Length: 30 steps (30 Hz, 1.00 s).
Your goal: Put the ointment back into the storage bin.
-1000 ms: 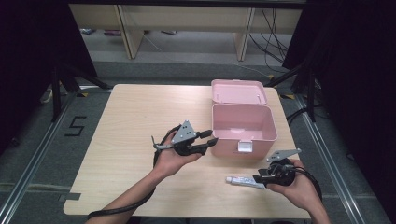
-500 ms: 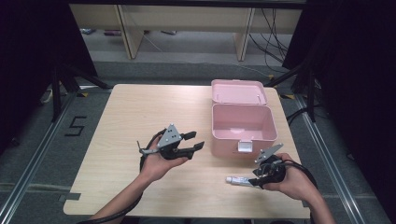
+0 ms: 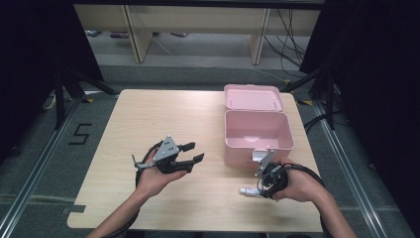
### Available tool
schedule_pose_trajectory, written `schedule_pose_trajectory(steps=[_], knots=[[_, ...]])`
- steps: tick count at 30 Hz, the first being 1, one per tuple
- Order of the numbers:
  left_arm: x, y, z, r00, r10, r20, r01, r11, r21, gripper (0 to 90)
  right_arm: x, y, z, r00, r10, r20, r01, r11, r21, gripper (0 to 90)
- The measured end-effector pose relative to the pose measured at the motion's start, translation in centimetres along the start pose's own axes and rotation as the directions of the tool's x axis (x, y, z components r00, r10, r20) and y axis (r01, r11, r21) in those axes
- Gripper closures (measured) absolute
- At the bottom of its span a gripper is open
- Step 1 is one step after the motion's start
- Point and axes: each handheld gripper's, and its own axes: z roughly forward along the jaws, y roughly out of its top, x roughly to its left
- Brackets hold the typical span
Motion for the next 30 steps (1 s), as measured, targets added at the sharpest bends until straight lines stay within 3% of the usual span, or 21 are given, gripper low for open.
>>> schedule_pose_trajectory(steps=[1,5,7,8,9,13,14,15,17,19,21,22,26,27,30], knots=[[0.0,0.0,0.0,1.0,-0.005,-0.002,0.005,1.0,-0.001,46.5,-0.1,0.1,0.3,0.9995,-0.032,0.0,0.032,0.999,0.006,60.3],[0.1,-0.1,0.2,1.0,-0.009,0.004,0.009,0.9999,-0.011,46.5,-0.1,0.3,1.1,0.9988,-0.048,-0.004,0.048,0.994,0.095,60.4],[0.0,-0.1,0.2,1.0,-0.004,0.001,0.004,1.0,-0.001,46.5,-0.2,0.3,1.3,0.9977,-0.068,-0.007,0.068,0.991,0.115,60.4],[0.0,0.0,0.2,1.0,-0.005,0.001,0.005,1.0,-0.002,46.5,-0.1,0.3,1.4,0.9989,-0.047,0.003,0.047,0.99,0.133,60.4],[-0.1,0.0,0.2,1.0,-0.006,0.0,0.006,1.0,-0.002,46.5,-0.3,0.3,1.6,0.9969,-0.078,-0.002,0.078,0.988,0.131,60.4],[-0.3,-0.1,0.2,1.0,-0.003,0.003,0.003,1.0,-0.002,46.5,-0.4,0.4,2.0,0.9975,-0.071,0.005,0.069,0.985,0.159,60.6],[-0.3,-0.1,0.2,1.0,-0.003,0.003,0.003,1.0,-0.001,46.5,-0.6,0.5,2.2,0.9948,-0.102,-0.004,0.101,0.983,0.155,60.7],[-0.3,-0.2,0.2,1.0,-0.001,0.005,0.001,1.0,0.002,46.5,-0.4,0.6,2.1,0.9972,-0.075,-0.001,0.074,0.982,0.172,61.0],[-0.2,-0.2,0.2,1.0,-0.004,0.005,0.004,1.0,0.001,46.5,-0.5,0.8,2.3,0.9945,-0.105,-0.005,0.104,0.981,0.161,61.3],[-0.2,-0.3,0.2,1.0,-0.004,0.005,0.004,1.0,0.003,46.5,-0.4,0.9,2.3,0.9969,-0.079,0.003,0.077,0.981,0.176,61.4],[-0.2,-0.3,0.2,1.0,-0.004,0.007,0.004,1.0,0.003,46.5,-0.6,1.2,2.5,0.9947,-0.103,-0.006,0.102,0.979,0.176,61.5],[-0.2,-0.3,0.2,1.0,-0.004,0.006,0.004,1.0,0.002,46.5,-0.5,1.2,2.5,0.996,-0.09,-0.002,0.089,0.979,0.182,61.6],[-0.1,-0.2,0.1,1.0,-0.006,0.002,0.006,1.0,0.002,46.5,-0.6,1.4,2.9,0.9943,-0.105,-0.019,0.106,0.977,0.187,62.6],[-0.2,-0.2,0.1,1.0,-0.006,0.002,0.006,1.0,0.001,46.5,-0.5,1.3,2.9,0.9962,-0.086,-0.012,0.087,0.977,0.193,62.7],[-0.2,-0.2,0.2,1.0,-0.003,0.002,0.003,1.0,0.005,46.5,-0.7,1.4,3.1,0.9933,-0.113,-0.021,0.115,0.977,0.181,63.5]])
